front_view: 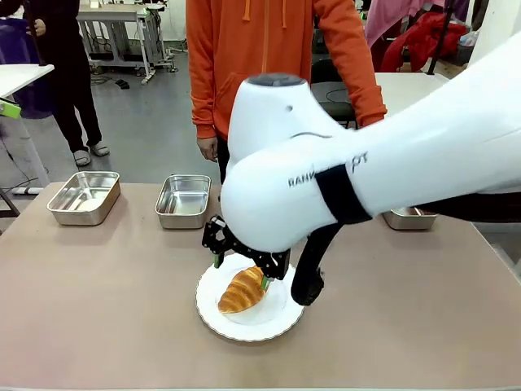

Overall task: Place the bread in the container.
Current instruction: Place the Butter Roll into the Airtight Container indicated by the human.

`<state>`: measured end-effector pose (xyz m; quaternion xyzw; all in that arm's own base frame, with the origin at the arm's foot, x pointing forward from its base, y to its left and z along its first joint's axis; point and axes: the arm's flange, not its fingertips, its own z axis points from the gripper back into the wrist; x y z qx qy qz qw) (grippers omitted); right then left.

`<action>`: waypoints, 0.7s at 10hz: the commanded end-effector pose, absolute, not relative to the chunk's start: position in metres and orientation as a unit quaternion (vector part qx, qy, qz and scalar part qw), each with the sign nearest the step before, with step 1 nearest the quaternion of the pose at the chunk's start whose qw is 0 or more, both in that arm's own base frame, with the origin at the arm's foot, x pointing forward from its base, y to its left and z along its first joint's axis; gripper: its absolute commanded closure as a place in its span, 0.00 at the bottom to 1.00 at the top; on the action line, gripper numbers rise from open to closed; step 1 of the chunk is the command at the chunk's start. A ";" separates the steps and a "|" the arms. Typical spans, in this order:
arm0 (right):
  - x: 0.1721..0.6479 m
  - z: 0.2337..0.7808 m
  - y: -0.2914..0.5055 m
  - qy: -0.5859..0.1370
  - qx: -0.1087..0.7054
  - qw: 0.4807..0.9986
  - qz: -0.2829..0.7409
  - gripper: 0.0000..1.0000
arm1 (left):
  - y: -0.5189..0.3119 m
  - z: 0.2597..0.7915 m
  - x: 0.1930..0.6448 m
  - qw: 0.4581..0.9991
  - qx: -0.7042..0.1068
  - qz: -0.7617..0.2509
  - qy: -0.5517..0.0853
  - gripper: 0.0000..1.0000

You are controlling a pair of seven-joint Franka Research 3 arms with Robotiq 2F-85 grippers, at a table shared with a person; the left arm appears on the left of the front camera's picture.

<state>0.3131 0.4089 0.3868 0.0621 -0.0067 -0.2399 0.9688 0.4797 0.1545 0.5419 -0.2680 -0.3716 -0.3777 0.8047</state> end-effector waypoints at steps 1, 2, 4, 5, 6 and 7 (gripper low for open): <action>0.318 0.368 0.426 -0.041 0.025 0.964 -0.261 0.00 | 0.155 0.543 0.479 0.799 -0.267 -0.383 -0.378 0.00; 0.320 0.356 0.424 -0.031 0.026 0.962 -0.269 0.00 | 0.155 0.543 0.479 0.799 -0.267 -0.383 -0.378 0.00; 0.324 0.331 0.426 -0.033 0.021 0.959 -0.279 0.00 | 0.155 0.543 0.479 0.799 -0.267 -0.383 -0.378 0.00; 0.325 0.322 0.430 -0.047 0.028 0.958 -0.280 0.00 | 0.155 0.543 0.479 0.799 -0.267 -0.383 -0.378 0.00; 0.325 0.325 0.431 -0.052 0.021 0.961 -0.270 0.00 | 0.155 0.543 0.479 0.799 -0.267 -0.383 -0.378 0.00; 0.322 0.330 0.412 -0.021 0.018 0.964 -0.265 0.00 | 0.155 0.543 0.479 0.799 -0.267 -0.383 -0.378 0.00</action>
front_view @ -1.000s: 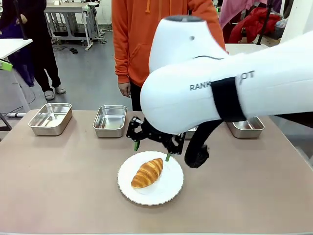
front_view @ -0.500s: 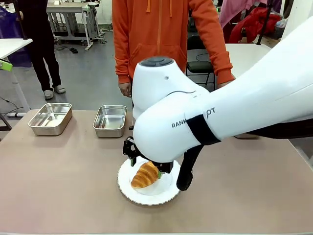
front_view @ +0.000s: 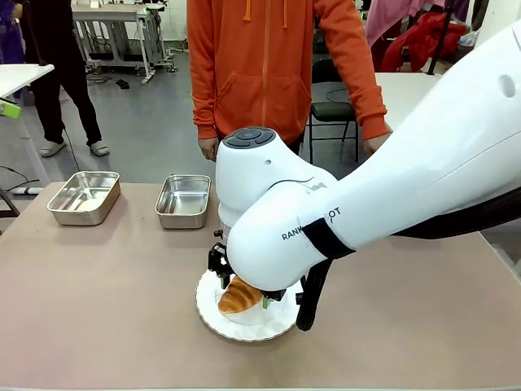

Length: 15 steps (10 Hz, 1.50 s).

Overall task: Place the bread in the container.
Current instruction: Place the Butter Roll into the Airtight Container indicated by the human.

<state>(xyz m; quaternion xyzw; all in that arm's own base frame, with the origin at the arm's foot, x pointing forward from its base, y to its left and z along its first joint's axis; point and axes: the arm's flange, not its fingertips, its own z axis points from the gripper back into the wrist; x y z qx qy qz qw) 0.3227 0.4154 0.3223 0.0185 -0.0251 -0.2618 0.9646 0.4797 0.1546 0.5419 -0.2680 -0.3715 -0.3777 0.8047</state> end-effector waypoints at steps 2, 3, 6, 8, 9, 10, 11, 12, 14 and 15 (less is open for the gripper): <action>0.323 0.322 0.415 -0.025 0.018 0.965 -0.262 0.00 | 0.155 0.543 0.479 0.799 -0.267 -0.383 -0.378 0.00; 0.331 0.322 0.410 -0.015 0.035 0.958 -0.283 0.00 | 0.155 0.543 0.479 0.799 -0.267 -0.383 -0.378 0.00; 0.344 0.310 0.409 -0.024 0.038 0.950 -0.310 0.00 | 0.155 0.543 0.479 0.799 -0.267 -0.383 -0.378 0.00; 0.348 0.304 0.410 -0.015 0.041 0.948 -0.315 0.00 | 0.155 0.543 0.479 0.799 -0.267 -0.383 -0.378 0.00; 0.348 0.303 0.410 -0.012 0.044 0.947 -0.319 0.00 | 0.155 0.543 0.479 0.799 -0.267 -0.383 -0.378 0.00; 0.348 0.302 0.411 -0.010 0.042 0.947 -0.320 0.00 | 0.155 0.543 0.479 0.799 -0.267 -0.383 -0.378 0.00; 0.347 0.301 0.413 -0.008 0.041 0.947 -0.320 0.00 | 0.155 0.543 0.479 0.799 -0.267 -0.383 -0.378 0.00; 0.346 0.301 0.413 -0.006 0.040 0.947 -0.320 0.00 | 0.155 0.543 0.479 0.799 -0.267 -0.383 -0.378 0.00; 0.346 0.301 0.413 -0.003 0.035 0.946 -0.323 0.20 | 0.155 0.543 0.479 0.799 -0.267 -0.383 -0.378 0.00; 0.347 0.301 0.413 -0.002 0.032 0.945 -0.326 0.32 | 0.155 0.543 0.479 0.799 -0.267 -0.383 -0.378 0.00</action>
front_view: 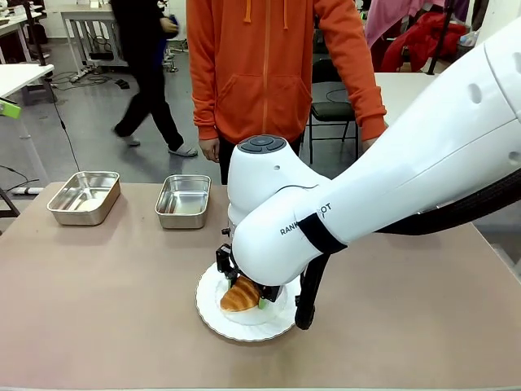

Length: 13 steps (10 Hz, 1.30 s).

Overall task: Place the bread in the container.
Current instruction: Place the Butter Roll into the Airtight Container indicated by the human.

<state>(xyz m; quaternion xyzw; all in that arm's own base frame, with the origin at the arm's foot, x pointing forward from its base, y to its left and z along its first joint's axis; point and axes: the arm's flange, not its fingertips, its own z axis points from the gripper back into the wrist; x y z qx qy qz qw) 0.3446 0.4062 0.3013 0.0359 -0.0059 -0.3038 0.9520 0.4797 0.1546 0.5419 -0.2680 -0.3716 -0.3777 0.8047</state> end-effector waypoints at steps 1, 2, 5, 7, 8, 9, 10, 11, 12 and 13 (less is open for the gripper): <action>0.347 0.301 0.413 -0.001 0.031 0.944 -0.328 0.40 | 0.155 0.543 0.479 0.799 -0.267 -0.383 -0.378 0.00; 0.347 0.301 0.413 -0.002 0.032 0.944 -0.330 0.52 | 0.155 0.543 0.479 0.799 -0.267 -0.383 -0.378 0.00; 0.347 0.305 0.408 -0.005 0.034 0.951 -0.308 0.60 | 0.155 0.543 0.479 0.799 -0.267 -0.383 -0.378 0.00; 0.345 0.308 0.413 0.015 0.017 0.955 -0.297 0.59 | 0.155 0.543 0.479 0.799 -0.267 -0.383 -0.378 0.00; 0.355 0.333 0.405 0.002 0.040 0.957 -0.288 0.60 | 0.155 0.543 0.479 0.799 -0.267 -0.383 -0.378 0.00; 0.365 0.367 0.388 0.002 0.063 0.959 -0.278 0.60 | 0.155 0.543 0.479 0.799 -0.267 -0.383 -0.378 0.00; 0.377 0.406 0.368 -0.002 0.080 0.961 -0.266 0.60 | 0.155 0.543 0.479 0.799 -0.267 -0.383 -0.378 0.00; 0.387 0.438 0.346 -0.010 0.087 0.965 -0.248 0.60 | 0.155 0.543 0.479 0.799 -0.267 -0.383 -0.378 0.00; 0.400 0.465 0.321 -0.007 0.094 0.970 -0.223 0.60 | 0.155 0.543 0.479 0.799 -0.267 -0.383 -0.378 0.00; 0.417 0.483 0.291 0.004 0.094 0.977 -0.191 0.60 | 0.155 0.543 0.479 0.799 -0.267 -0.383 -0.378 0.00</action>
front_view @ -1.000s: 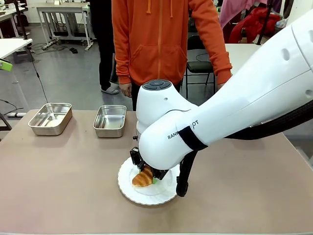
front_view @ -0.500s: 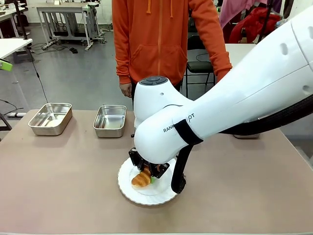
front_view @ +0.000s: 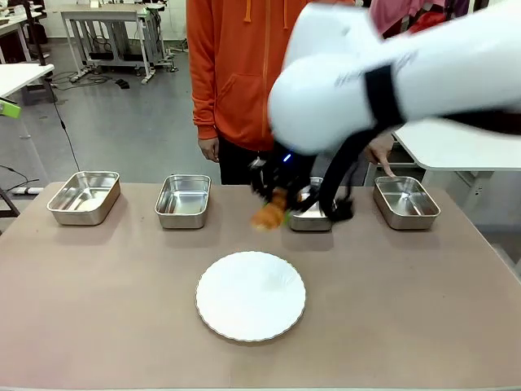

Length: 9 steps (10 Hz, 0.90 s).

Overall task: Place the bread in the container.
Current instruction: Place the Butter Roll into the Airtight Container indicated by the human.

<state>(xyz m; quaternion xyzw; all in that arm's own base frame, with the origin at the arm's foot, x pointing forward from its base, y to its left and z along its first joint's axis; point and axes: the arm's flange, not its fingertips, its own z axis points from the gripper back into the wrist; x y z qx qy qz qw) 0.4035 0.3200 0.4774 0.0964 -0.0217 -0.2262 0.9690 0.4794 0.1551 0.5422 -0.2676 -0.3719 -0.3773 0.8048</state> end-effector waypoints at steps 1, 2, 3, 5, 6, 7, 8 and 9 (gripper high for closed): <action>0.437 0.494 0.252 0.018 0.085 0.983 -0.160 0.60 | 0.155 0.543 0.479 0.799 -0.267 -0.383 -0.378 0.00; 0.451 0.498 0.218 0.015 0.075 0.986 -0.148 0.60 | 0.155 0.543 0.479 0.799 -0.267 -0.383 -0.378 0.00; 0.461 0.499 0.184 0.010 0.064 0.992 -0.107 0.60 | 0.155 0.543 0.479 0.799 -0.267 -0.383 -0.378 0.00; 0.477 0.492 0.130 -0.052 0.046 0.997 -0.023 0.60 | 0.155 0.543 0.479 0.799 -0.267 -0.383 -0.378 0.00; 0.481 0.483 0.119 -0.084 0.054 0.995 0.014 0.60 | 0.155 0.543 0.479 0.799 -0.267 -0.383 -0.378 0.00; 0.486 0.481 0.115 -0.049 0.122 0.991 -0.019 0.60 | 0.155 0.543 0.479 0.799 -0.267 -0.383 -0.378 0.00; 0.482 0.495 0.118 -0.035 0.041 0.998 -0.029 0.60 | 0.155 0.543 0.479 0.799 -0.267 -0.383 -0.378 0.00; 0.482 0.495 0.118 -0.035 0.041 0.998 -0.029 0.60 | 0.155 0.543 0.479 0.799 -0.267 -0.383 -0.378 0.00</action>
